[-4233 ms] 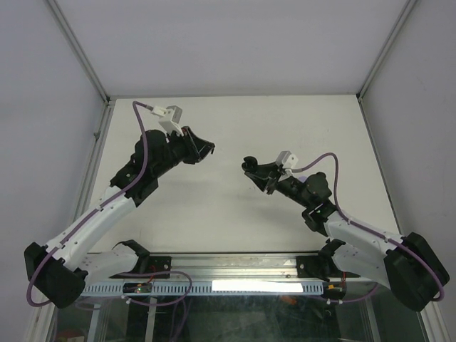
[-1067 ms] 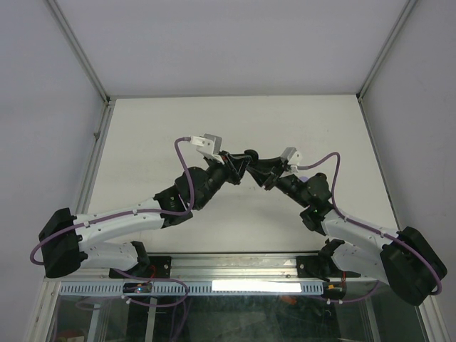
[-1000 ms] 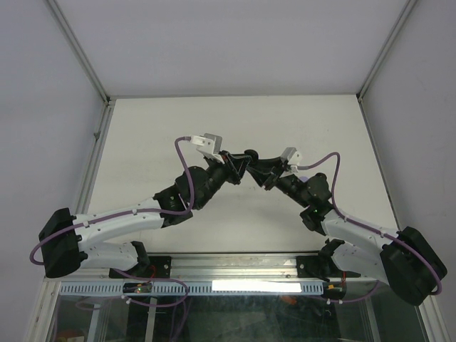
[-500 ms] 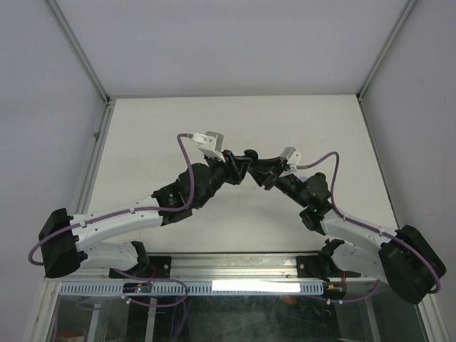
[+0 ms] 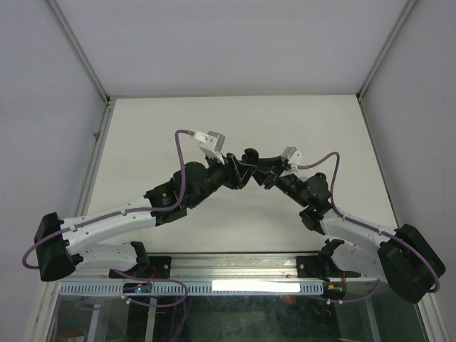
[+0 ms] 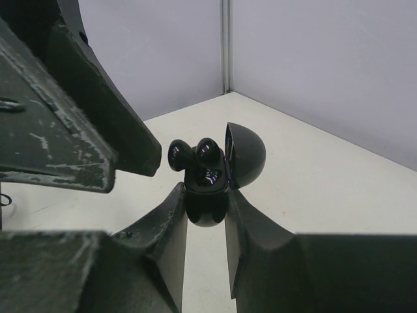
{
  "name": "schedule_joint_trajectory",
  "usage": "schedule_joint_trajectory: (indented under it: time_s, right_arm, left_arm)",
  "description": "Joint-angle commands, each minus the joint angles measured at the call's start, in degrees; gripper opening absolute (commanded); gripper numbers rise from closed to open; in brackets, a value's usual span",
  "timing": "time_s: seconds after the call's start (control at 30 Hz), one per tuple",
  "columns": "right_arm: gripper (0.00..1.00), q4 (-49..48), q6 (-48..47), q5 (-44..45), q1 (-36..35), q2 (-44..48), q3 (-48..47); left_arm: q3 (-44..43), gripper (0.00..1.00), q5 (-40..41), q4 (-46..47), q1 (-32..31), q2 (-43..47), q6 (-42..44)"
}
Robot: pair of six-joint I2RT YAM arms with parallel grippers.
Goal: Insert the wireless bluetooth earbuds into the charging case
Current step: Place the earbud in the charging case.
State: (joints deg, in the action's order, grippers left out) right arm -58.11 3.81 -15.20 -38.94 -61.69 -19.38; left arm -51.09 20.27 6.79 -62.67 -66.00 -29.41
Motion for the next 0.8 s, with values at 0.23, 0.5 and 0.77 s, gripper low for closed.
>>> schedule_joint_trajectory:
  time_s: [0.23,0.5,0.77]
  right_arm:
    - [0.0,-4.18,0.58,1.26,-0.21,0.43,-1.1]
    - [0.0,-4.43,0.73,1.31,-0.2,0.26,-1.06]
    - [0.0,-4.43,0.84,1.12,-0.22,0.43,-1.1]
  left_arm:
    - [-6.02,0.5,-5.22,-4.05,0.93,3.02,3.13]
    - [-7.13,0.57,-8.12,-7.3,3.87,2.99,3.64]
    - [-7.56,0.57,-14.16,-6.84,8.17,1.52,3.1]
